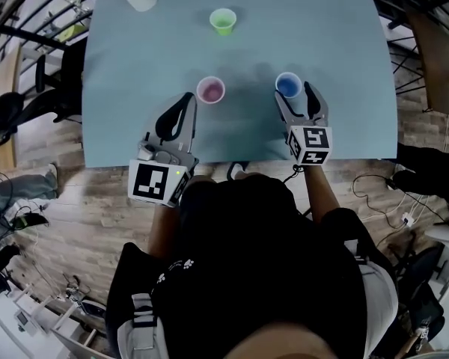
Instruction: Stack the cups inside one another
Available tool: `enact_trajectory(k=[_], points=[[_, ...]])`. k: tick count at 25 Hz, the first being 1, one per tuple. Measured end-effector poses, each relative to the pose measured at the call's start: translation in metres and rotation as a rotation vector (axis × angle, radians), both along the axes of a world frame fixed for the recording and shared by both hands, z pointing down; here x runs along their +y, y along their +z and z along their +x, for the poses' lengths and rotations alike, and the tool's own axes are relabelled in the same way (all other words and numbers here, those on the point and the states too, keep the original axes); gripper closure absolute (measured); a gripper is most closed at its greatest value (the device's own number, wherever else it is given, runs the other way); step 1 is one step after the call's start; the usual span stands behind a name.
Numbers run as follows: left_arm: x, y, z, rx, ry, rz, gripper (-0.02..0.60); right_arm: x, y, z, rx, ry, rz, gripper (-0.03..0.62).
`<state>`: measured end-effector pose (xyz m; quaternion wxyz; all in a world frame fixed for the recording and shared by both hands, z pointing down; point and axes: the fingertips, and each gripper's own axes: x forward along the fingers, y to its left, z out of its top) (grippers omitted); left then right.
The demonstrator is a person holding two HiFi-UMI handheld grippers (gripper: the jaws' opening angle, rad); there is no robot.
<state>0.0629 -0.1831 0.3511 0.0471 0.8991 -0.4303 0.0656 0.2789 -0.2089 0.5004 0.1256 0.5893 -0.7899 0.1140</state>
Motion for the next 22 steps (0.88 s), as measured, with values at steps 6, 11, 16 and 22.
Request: enact_trajectory(k=[6,11,16,22], points=[[-0.001,0.002,-0.003,-0.027,-0.019,0.006,0.592,-0.006,0.017,0.001,0.039,-0.014,-0.031,0.199],[-0.004,0.004,-0.005,-0.026,-0.032,0.000,0.592,-0.012,0.028,0.001,0.049,-0.018,-0.059,0.187],[-0.003,0.005,-0.008,-0.027,-0.046,-0.005,0.592,-0.016,0.036,0.002,0.046,-0.018,-0.076,0.186],[-0.002,0.006,-0.012,-0.027,-0.065,-0.002,0.592,-0.017,0.042,0.003,0.053,-0.017,-0.091,0.229]])
